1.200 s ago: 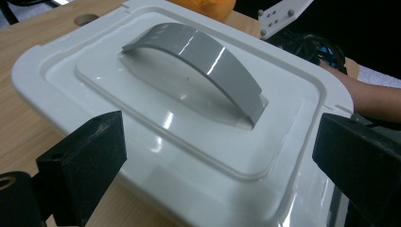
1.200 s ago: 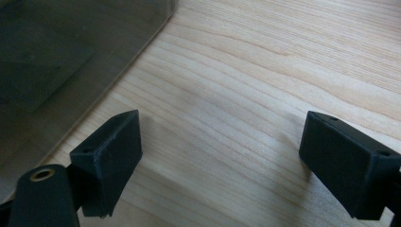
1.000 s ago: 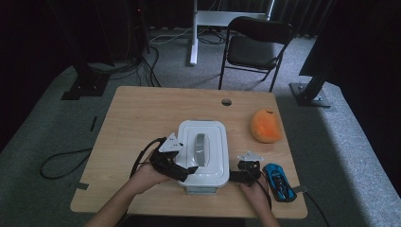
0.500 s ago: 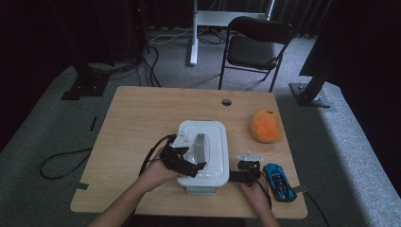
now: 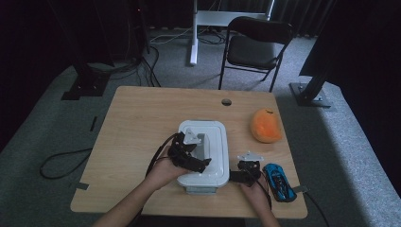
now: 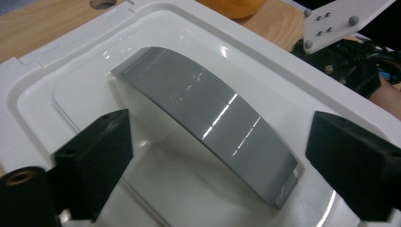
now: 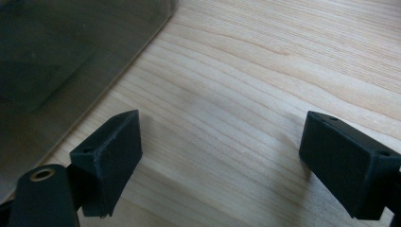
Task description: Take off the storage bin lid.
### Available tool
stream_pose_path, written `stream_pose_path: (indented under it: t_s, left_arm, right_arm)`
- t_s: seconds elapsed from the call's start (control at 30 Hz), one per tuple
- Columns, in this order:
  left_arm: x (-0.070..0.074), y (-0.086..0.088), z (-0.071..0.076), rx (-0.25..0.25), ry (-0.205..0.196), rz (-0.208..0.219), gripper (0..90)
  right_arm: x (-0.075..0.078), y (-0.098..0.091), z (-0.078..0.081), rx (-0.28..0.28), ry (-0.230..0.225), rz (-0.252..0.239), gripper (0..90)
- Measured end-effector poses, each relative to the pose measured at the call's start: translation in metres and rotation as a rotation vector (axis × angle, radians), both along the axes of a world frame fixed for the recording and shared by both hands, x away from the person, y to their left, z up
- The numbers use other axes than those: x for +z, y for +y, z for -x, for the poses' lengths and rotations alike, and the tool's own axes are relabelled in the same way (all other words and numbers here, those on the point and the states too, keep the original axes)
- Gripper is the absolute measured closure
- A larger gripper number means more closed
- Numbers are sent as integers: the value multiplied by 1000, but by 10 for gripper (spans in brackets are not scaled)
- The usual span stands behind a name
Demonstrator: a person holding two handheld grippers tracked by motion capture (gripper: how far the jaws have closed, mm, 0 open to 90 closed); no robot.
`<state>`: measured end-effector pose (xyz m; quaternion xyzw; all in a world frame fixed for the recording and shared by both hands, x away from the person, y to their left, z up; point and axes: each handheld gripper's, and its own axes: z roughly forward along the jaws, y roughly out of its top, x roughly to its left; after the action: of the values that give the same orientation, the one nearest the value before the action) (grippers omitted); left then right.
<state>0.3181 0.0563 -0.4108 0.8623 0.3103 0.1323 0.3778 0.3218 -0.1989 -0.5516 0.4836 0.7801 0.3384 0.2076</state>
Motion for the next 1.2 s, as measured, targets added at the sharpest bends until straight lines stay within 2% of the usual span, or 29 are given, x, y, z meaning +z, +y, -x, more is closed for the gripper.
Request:
stream_pose_path:
  t_s: [0.2,0.37,0.57,0.7,0.73,0.8,0.97,1.2]
  left_arm:
    - [-3,-4,2,-3,10,-6,158]
    - [-4,-2,2,6,9,6,234]
    - [-4,-1,5,14,1,9,261]
    - [-6,-3,7,-15,8,18,380]
    - [-7,-3,8,-23,-1,19,409]
    - [-7,-3,9,-22,-3,25,433]
    - [-8,-2,10,-15,-8,39,459]
    - [-8,-1,10,-10,6,53,478]
  right_arm:
    - [0,0,0,0,0,0,130]
    - [0,0,0,0,0,0,130]
    - [0,0,0,0,0,0,130]
    - [0,0,0,0,0,0,130]
    - [0,0,0,0,0,0,130]
    - [0,0,0,0,0,0,130]
    - [0,0,0,0,0,0,130]
    - [0,0,0,2,0,-1,131]
